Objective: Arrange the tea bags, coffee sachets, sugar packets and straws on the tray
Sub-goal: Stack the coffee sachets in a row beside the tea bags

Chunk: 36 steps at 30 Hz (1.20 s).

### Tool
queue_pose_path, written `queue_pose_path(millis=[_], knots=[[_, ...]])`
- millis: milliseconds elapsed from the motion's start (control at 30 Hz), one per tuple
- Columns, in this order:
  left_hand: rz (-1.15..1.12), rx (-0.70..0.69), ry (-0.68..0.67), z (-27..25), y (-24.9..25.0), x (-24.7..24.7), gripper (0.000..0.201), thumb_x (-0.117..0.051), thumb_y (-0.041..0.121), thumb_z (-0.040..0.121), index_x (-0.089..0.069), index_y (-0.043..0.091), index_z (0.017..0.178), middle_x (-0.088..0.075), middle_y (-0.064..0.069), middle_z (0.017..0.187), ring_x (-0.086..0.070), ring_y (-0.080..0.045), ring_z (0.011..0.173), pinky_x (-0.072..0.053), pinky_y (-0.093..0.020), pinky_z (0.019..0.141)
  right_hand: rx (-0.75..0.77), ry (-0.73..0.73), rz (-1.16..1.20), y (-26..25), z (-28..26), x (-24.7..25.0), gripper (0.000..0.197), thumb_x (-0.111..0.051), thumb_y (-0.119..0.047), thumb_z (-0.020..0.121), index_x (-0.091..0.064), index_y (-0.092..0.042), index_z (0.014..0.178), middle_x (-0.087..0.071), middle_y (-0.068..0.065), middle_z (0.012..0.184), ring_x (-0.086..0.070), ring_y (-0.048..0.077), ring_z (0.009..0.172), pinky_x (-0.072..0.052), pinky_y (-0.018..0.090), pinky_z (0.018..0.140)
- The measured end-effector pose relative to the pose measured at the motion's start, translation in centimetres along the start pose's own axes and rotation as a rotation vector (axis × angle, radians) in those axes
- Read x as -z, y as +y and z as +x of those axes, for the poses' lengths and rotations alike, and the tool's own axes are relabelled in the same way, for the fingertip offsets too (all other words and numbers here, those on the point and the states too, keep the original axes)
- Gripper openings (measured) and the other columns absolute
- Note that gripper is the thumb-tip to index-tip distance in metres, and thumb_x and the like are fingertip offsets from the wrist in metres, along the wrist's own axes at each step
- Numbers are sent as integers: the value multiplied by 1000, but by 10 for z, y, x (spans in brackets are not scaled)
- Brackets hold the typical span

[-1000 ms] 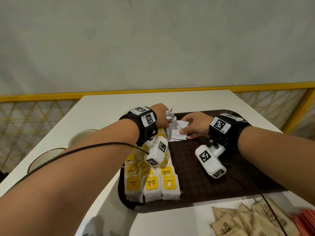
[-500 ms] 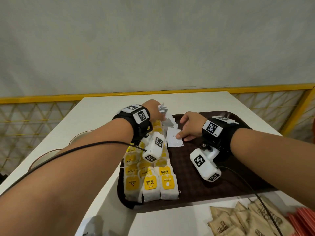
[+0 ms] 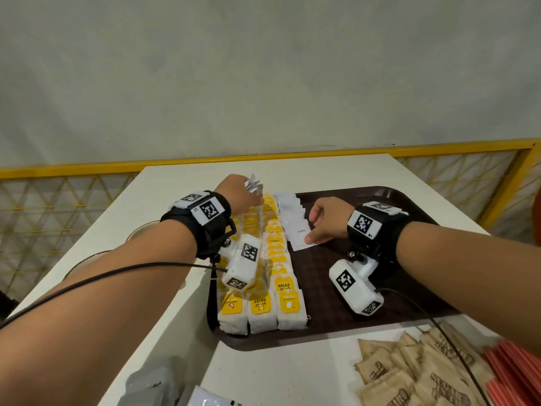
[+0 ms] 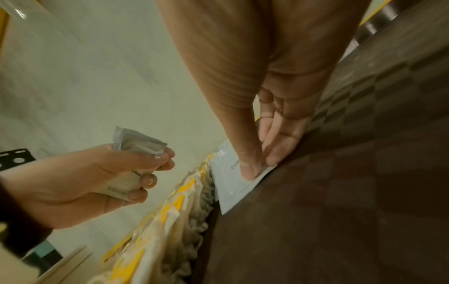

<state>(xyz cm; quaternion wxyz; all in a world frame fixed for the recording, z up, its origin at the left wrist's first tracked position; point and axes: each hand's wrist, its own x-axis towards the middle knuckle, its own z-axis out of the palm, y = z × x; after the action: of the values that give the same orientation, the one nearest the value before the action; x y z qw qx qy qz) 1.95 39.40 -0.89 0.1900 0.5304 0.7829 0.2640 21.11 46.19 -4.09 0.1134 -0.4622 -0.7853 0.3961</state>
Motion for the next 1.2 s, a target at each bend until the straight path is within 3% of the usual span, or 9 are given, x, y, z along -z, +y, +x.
queue_pose_path(millis=[133, 233, 367, 567, 733, 900, 1000, 1100, 1200], knots=[[-10, -14, 1, 3, 3, -4, 25, -64, 15, 87, -66, -7, 98, -59, -18, 91, -53, -25, 76, -43, -34, 73, 13, 20, 58, -1, 5, -4, 33, -82, 2, 68, -53, -9, 80, -59, 8, 75, -66, 22, 61, -59, 27, 58], [-8, -24, 10, 5, 7, -4, 14, -62, 14, 88, -62, 1, 88, -54, -15, 85, -50, -24, 76, -39, -32, 71, 41, 26, 69, 0, 8, -6, 29, -82, 1, 68, -56, -8, 78, -60, 8, 71, -64, 16, 57, -56, 21, 53], [-35, -25, 17, 6, 6, -1, 13, -63, 16, 87, -59, 3, 86, -52, -15, 84, -50, -25, 74, -37, -30, 64, 76, 90, 1, 1, 6, -5, 25, -84, -6, 68, -61, -13, 77, -62, 0, 71, -60, 6, 56, -44, 12, 48], [-69, 2, 21, 2, 1, 3, 12, -63, 15, 88, -60, 4, 89, -53, -13, 83, -50, -23, 65, -33, -23, 49, 77, 168, -131, 4, 3, -6, 29, -84, -14, 68, -67, -15, 91, -64, -1, 97, -62, 15, 90, -45, 20, 69], [-116, 12, 29, 0, 0, 4, 14, -64, 14, 87, -61, 2, 93, -55, -10, 80, -51, -15, 54, -34, -10, 35, 77, 183, -129, 0, 7, -9, 30, -82, -10, 69, -67, -14, 95, -67, 3, 101, -64, 19, 95, -47, 24, 75], [-99, 6, 42, 0, 0, 8, 23, -63, 13, 86, -65, -5, 101, -55, -13, 84, -50, -15, 53, -35, -11, 37, 59, 175, -114, 0, 13, -8, 29, -83, -12, 69, -64, -18, 90, -67, 4, 102, -64, 19, 95, -51, 27, 81], [-93, 11, 39, 0, 0, 8, 26, -63, 14, 86, -65, -6, 103, -56, -12, 85, -51, -17, 55, -37, -14, 41, 49, 153, -52, 2, 14, -9, 28, -82, -9, 70, -63, -18, 89, -67, 7, 105, -64, 21, 100, -53, 36, 90], [-74, 16, 29, -1, -2, 7, 21, -63, 15, 87, -65, -3, 98, -55, -13, 85, -51, -21, 60, -35, -22, 49, 29, 145, -2, 2, 15, -9, 28, -81, -7, 71, -63, -17, 90, -66, 8, 104, -65, 22, 98, -54, 39, 89], [-79, 35, 26, 0, -3, 6, 24, -63, 15, 86, -64, -3, 102, -56, -12, 85, -50, -16, 56, -35, -20, 46, 11, 131, 87, 2, 19, -10, 28, -79, -4, 71, -61, -14, 89, -65, 10, 101, -66, 24, 90, -56, 41, 86]])
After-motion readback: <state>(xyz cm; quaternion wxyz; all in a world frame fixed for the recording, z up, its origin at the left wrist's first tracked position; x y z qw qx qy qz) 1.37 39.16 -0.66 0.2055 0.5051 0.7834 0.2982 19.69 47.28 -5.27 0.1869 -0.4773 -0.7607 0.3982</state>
